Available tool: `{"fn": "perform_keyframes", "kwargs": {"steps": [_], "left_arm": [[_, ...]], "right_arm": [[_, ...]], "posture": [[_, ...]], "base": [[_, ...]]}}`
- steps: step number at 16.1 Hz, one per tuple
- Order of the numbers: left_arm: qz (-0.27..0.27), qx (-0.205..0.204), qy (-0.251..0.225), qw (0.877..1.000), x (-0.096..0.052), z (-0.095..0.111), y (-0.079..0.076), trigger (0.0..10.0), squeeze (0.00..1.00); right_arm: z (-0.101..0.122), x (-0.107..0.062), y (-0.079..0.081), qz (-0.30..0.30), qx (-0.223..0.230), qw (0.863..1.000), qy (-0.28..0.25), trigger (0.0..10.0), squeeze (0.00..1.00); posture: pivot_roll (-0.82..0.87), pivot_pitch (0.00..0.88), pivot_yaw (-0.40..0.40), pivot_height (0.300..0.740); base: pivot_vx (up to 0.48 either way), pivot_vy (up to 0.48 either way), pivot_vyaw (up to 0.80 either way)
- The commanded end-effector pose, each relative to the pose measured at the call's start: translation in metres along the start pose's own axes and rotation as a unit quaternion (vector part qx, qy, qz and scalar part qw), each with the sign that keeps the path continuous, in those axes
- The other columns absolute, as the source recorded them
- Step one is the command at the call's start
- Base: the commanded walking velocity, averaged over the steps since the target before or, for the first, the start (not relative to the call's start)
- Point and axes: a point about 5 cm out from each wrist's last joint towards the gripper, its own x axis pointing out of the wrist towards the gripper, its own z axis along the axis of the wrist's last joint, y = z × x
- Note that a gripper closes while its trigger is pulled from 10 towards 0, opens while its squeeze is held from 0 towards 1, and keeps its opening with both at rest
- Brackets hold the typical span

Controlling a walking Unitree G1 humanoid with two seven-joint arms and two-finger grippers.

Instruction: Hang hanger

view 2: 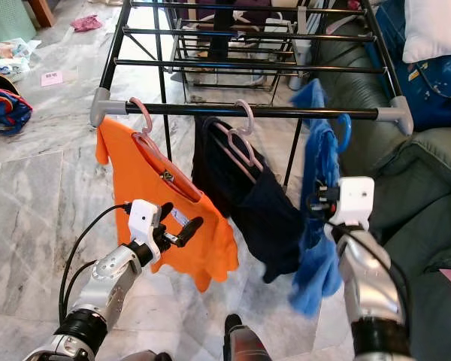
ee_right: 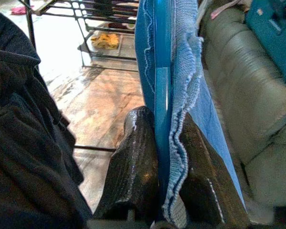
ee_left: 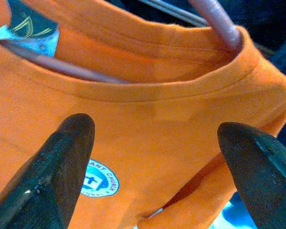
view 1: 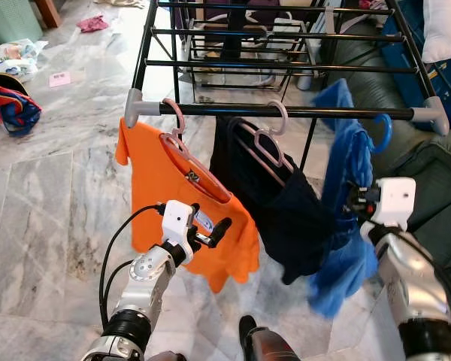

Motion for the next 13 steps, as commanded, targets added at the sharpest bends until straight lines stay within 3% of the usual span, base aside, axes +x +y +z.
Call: {"fn": "perform_keyframes", "kwargs": {"steps": [1,7,10,13], "left_arm": [[-0.013,-0.002,0.012,1.0,-0.005,-0.006,-0.003,10.0,0.0],[-0.033,0.004,0.018,0.999,-0.008,-0.008,-0.005,10.0,0.0],[-0.041,0.002,0.019,0.999,-0.007,-0.008,-0.008,10.0,0.0],[-0.047,0.003,0.017,0.999,-0.007,-0.008,-0.01,10.0,0.0]], "right_arm": [[0.011,0.005,-0.006,0.001,-0.001,1.0,-0.011,10.0,0.0],[0.03,0.029,-0.011,0.013,0.015,1.0,0.005,10.0,0.0],[0.03,0.037,-0.01,0.022,0.019,0.999,0.028,10.0,0.0],[0.015,0.041,-0.002,0.041,0.043,0.995,0.084,10.0,0.0]], "posture": [[-0.16,0.255,0.015,0.74],[-0.14,0.254,0.016,0.74],[-0.14,0.249,0.014,0.74],[-0.14,0.249,0.014,0.74]], "base": [[0.0,0.0,0.0],[0.0,0.0,0.0],[0.0,0.0,0.0],[0.0,0.0,0.0]]}}
